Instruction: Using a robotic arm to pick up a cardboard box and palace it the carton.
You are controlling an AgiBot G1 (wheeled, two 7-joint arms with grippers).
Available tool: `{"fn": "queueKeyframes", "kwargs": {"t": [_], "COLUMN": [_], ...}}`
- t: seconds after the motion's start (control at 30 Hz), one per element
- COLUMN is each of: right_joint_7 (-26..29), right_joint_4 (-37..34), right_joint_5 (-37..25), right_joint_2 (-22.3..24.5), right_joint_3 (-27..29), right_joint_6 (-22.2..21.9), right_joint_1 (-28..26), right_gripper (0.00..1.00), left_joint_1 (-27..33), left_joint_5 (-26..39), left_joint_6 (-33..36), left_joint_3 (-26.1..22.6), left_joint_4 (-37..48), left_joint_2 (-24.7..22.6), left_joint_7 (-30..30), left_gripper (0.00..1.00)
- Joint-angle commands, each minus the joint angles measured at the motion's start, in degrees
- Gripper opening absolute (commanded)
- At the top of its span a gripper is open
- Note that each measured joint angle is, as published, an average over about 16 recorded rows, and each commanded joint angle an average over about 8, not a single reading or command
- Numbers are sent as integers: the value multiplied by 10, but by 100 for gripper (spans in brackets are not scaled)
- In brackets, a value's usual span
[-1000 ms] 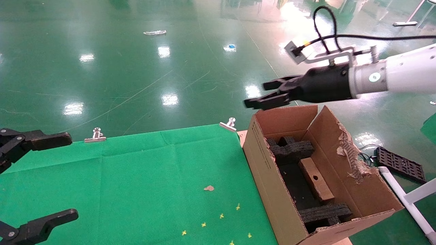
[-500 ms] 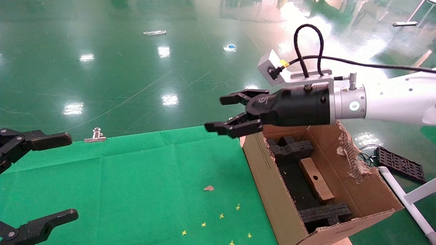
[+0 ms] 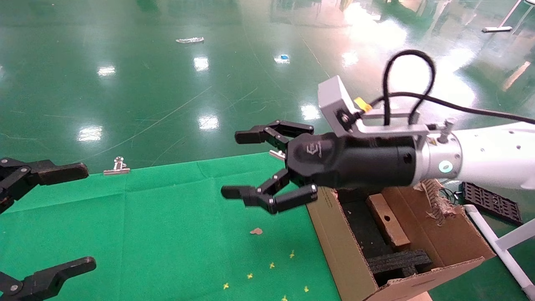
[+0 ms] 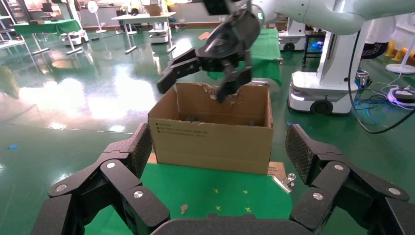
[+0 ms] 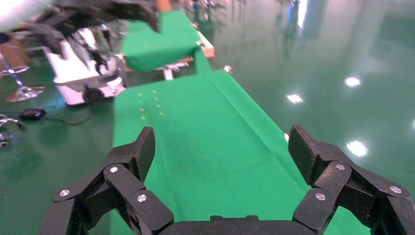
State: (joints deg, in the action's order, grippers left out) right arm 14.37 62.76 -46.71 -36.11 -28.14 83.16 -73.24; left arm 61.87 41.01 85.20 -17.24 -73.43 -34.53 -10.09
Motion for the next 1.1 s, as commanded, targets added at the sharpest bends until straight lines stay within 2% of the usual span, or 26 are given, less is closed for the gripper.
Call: {"fn": "queueKeyframes", "kwargs": {"t": [0.03, 0.23, 0.43, 1.1], "right_joint_7": [-7, -27, -38, -37], "right_joint_4": [21, 81, 118, 111], "right_joint_5": [9, 36, 53, 51], "right_joint_2": [2, 8, 12, 12], "right_joint_3": [24, 90, 132, 125], "right_joint_6": [5, 19, 28, 26], "right_joint_1": [23, 87, 129, 121], "right_gripper": [100, 100, 100, 100], "left_joint_1": [0, 0, 0, 0], "left_joint_5": [0, 0, 0, 0], "left_joint_6": [0, 0, 0, 0], "left_joint_3": [0, 0, 0, 0], "left_joint_4": [0, 0, 0, 0], "left_joint_2": [0, 0, 0, 0], "left_joint_7": [0, 0, 0, 0], "left_gripper": [100, 100, 100, 100]}}
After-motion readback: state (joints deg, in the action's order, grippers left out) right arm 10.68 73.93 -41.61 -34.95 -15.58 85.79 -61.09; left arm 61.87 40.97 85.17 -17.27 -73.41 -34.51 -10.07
